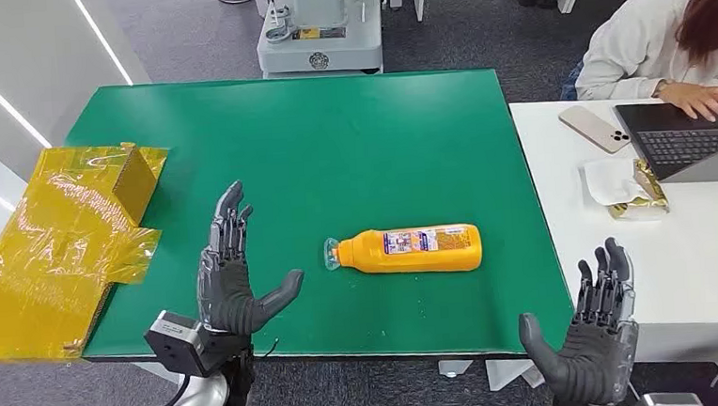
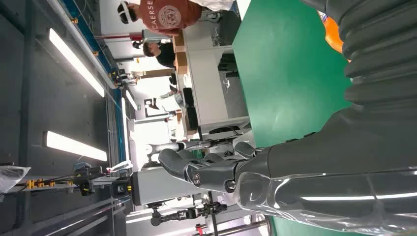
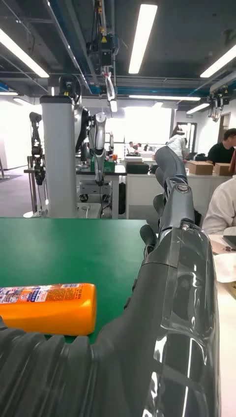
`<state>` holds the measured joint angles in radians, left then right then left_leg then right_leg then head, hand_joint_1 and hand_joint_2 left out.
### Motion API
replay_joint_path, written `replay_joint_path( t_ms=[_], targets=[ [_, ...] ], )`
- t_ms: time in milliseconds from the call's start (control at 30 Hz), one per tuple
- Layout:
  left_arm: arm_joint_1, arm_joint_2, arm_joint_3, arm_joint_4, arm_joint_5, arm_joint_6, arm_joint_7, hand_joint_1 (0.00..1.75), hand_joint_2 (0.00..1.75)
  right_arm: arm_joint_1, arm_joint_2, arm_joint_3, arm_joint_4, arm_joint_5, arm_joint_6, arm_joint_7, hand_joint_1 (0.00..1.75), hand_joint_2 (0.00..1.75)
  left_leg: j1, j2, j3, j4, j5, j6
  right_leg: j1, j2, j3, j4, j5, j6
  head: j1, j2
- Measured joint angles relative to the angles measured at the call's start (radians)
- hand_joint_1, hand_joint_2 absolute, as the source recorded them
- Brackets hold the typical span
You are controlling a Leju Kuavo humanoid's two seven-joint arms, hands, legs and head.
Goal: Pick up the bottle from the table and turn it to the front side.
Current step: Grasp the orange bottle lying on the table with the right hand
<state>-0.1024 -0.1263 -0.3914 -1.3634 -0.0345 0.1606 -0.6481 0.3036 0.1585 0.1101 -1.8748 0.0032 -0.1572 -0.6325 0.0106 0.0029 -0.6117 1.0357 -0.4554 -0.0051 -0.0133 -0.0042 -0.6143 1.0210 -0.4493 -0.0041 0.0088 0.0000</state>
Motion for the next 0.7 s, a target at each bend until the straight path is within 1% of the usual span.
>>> replay_joint_path(
  t_ms=[200, 467, 700],
  targets=[
    [0.007, 0.000, 0.000, 0.000, -0.003, 0.000, 0.000, 0.00, 1.75, -0.006, -0.003, 0.001, 0.010, -0.012, -0.003, 0.000, 0.00, 1.75, 0.000, 0.000, 0.000, 0.000, 0.000, 0.000, 0.000, 0.000, 0.000, 0.000, 0.000, 0.000, 0.000, 0.000],
    [-0.005, 0.000, -0.012, 0.008, 0.010, -0.007, 0.007, 0.00, 1.75, -0.008, -0.012, 0.003, 0.013, -0.025, -0.046, 0.003, 0.00, 1.75, 0.000, 0.000, 0.000, 0.000, 0.000, 0.000, 0.000, 0.000, 0.000, 0.000, 0.000, 0.000, 0.000, 0.000],
    [-0.007, 0.000, -0.013, 0.014, 0.021, 0.004, 0.007, 0.00, 1.75, -0.005, -0.028, 0.010, 0.024, 0.004, -0.023, 0.023, 0.00, 1.75, 0.000, 0.000, 0.000, 0.000, 0.000, 0.000, 0.000, 0.000, 0.000, 0.000, 0.000, 0.000, 0.000, 0.000]
  ],
)
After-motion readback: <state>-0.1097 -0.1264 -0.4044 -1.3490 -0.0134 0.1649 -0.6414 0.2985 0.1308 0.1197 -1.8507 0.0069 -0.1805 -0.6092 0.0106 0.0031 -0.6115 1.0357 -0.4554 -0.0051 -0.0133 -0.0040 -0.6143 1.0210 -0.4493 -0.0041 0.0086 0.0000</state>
